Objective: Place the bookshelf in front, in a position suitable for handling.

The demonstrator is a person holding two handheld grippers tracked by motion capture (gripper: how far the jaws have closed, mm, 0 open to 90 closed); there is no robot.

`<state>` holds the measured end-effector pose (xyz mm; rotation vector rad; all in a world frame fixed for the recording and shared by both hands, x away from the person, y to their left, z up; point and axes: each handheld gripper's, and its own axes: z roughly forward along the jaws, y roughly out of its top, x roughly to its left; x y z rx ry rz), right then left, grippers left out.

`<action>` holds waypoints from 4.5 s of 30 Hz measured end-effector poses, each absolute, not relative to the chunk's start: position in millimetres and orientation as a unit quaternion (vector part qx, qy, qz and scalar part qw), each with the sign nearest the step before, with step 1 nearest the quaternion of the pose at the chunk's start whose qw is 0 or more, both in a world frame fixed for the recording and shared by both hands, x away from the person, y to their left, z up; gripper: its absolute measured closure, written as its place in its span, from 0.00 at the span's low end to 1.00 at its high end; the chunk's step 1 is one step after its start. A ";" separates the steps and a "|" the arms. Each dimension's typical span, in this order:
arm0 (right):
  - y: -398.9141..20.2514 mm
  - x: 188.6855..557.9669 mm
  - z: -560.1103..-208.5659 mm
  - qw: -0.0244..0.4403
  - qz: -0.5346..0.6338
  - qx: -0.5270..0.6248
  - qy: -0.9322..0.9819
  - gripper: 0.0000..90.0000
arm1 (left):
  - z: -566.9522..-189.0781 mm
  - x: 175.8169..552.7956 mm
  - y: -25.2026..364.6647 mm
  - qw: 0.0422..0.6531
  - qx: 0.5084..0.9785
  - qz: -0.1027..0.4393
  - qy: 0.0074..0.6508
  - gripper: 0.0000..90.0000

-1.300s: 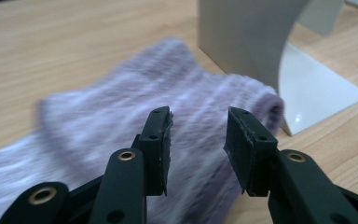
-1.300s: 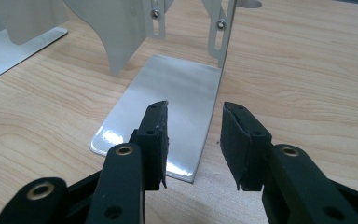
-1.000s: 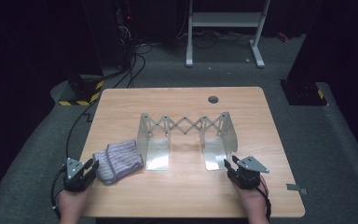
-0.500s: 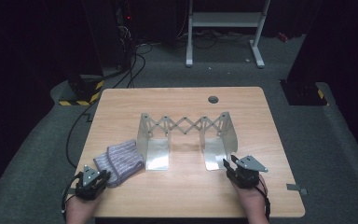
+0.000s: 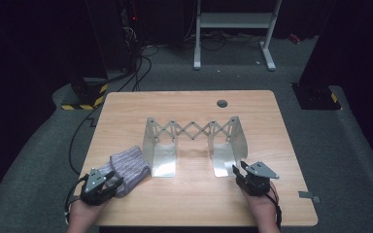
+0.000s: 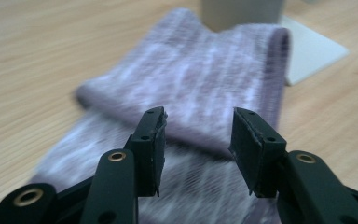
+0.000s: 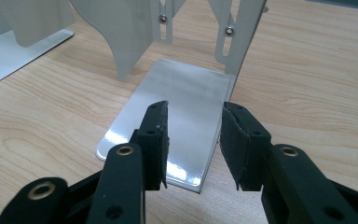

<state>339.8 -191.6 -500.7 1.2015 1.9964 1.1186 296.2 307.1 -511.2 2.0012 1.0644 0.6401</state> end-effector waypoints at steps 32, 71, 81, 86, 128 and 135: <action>-192.3 340.3 -500.5 0.274 0.418 0.447 0.742 0.68 | -480.0 354.9 312.5 0.359 0.771 0.275 0.449 0.17; -192.5 339.9 -500.4 0.274 0.420 0.447 0.741 0.68 | -506.7 348.7 304.6 0.341 0.728 0.259 0.535 0.75; -192.8 339.3 -499.0 0.277 0.420 0.449 0.738 0.68 | -513.8 339.5 274.7 0.303 0.756 0.273 0.511 0.76; -191.7 339.2 -499.6 0.277 0.419 0.448 0.740 0.68 | -513.9 332.0 258.0 0.308 0.775 0.262 0.486 0.75; -192.0 339.5 -501.2 0.278 0.417 0.448 0.740 0.69 | -461.9 293.0 247.3 0.505 0.717 0.223 0.426 0.73; -192.4 339.6 -501.3 0.279 0.416 0.447 0.741 0.69 | -490.0 308.4 244.3 0.449 0.749 0.201 0.444 0.74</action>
